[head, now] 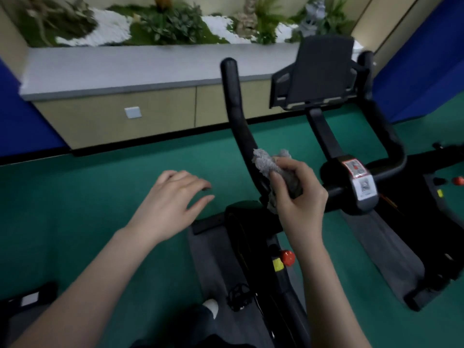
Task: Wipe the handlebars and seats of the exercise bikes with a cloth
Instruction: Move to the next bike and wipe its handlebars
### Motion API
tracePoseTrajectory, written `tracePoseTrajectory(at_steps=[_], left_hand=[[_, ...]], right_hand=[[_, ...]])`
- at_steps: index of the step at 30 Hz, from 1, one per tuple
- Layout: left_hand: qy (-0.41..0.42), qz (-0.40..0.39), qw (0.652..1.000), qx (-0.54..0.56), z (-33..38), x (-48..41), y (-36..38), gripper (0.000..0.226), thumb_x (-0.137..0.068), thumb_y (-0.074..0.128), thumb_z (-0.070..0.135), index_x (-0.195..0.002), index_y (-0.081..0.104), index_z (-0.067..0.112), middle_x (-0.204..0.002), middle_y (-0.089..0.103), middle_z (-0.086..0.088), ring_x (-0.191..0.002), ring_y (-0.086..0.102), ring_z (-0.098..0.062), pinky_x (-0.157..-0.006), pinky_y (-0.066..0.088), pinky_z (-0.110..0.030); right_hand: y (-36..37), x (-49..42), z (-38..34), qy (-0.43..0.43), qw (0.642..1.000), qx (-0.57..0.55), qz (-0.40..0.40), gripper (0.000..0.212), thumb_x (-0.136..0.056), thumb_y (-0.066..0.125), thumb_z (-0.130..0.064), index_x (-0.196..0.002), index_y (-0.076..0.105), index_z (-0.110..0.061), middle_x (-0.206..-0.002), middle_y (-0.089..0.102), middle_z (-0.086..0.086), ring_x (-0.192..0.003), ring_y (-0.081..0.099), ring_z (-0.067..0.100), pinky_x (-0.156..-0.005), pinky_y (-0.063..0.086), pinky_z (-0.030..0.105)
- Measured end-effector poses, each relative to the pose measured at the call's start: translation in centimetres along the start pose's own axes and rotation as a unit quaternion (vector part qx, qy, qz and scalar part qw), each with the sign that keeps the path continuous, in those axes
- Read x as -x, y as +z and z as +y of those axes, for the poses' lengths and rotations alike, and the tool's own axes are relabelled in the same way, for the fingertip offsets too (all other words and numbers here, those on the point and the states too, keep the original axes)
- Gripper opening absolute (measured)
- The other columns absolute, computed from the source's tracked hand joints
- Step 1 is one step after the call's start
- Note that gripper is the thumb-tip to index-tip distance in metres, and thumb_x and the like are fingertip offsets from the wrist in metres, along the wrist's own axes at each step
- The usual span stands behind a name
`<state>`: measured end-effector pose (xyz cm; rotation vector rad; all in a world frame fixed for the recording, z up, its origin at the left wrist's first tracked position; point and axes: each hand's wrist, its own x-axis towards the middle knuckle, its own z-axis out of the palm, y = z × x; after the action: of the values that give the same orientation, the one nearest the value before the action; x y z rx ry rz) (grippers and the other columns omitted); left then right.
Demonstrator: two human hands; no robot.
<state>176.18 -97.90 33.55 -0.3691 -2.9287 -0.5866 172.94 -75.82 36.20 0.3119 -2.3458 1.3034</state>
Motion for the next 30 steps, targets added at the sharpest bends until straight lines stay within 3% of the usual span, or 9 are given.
tracePoseTrajectory(at_steps=[5,11,16,23,30], left_hand=[[-0.084,-0.004,0.996,-0.026,-3.8,5.1,-1.9,0.037,-0.092,0.048,0.046,-0.116,0.062,0.020,-0.113,0.066,0.006,-0.112,0.054,-0.015,-0.101,0.026,-0.030],[-0.190,-0.006,0.980,-0.051,-8.3,13.7,-4.3,0.043,-0.094,0.042,0.049,-0.124,0.057,0.022,-0.122,0.063,0.005,-0.120,0.050,-0.014,-0.110,0.024,-0.031],[-0.277,-0.007,0.959,-0.054,-10.9,22.8,-5.1,0.049,-0.096,0.038,0.051,-0.137,0.045,0.025,-0.137,0.052,0.006,-0.134,0.038,-0.009,-0.116,0.012,-0.030],[-0.407,-0.043,0.912,-0.031,-13.2,35.7,-5.1,0.060,-0.095,0.034,0.055,-0.148,0.026,0.026,-0.153,0.032,0.007,-0.140,0.027,-0.009,-0.118,0.011,-0.032],[-0.530,-0.012,0.848,-0.013,-13.2,45.5,-6.0,0.058,-0.096,0.035,0.053,-0.147,0.027,0.026,-0.150,0.036,0.005,-0.139,0.029,-0.011,-0.116,0.012,-0.031]], right_hand=[[4.3,0.9,-3.4,-0.032,0.997,-0.034,-0.064,0.015,-0.087,0.065,-0.008,-0.101,0.066,-0.013,-0.100,0.065,-0.010,-0.099,0.062,0.014,-0.086,0.043,0.014],[10.0,5.0,-8.6,-0.045,0.984,-0.094,-0.145,0.016,-0.087,0.065,-0.010,-0.100,0.066,-0.019,-0.101,0.067,-0.003,-0.099,0.063,0.011,-0.086,0.043,0.012],[14.3,9.9,-13.4,-0.054,0.965,-0.139,-0.218,0.020,-0.086,0.067,-0.006,-0.098,0.066,-0.022,-0.102,0.069,-0.002,-0.103,0.063,0.008,-0.090,0.045,0.017],[19.6,16.3,-19.8,-0.072,0.931,-0.182,-0.309,0.017,-0.086,0.067,-0.008,-0.095,0.066,-0.023,-0.103,0.069,-0.004,-0.103,0.062,0.002,-0.090,0.045,0.017],[24.4,22.1,-26.3,-0.121,0.873,-0.223,-0.416,0.016,-0.087,0.066,-0.012,-0.094,0.064,-0.026,-0.104,0.069,-0.006,-0.103,0.061,0.002,-0.089,0.043,0.012]])
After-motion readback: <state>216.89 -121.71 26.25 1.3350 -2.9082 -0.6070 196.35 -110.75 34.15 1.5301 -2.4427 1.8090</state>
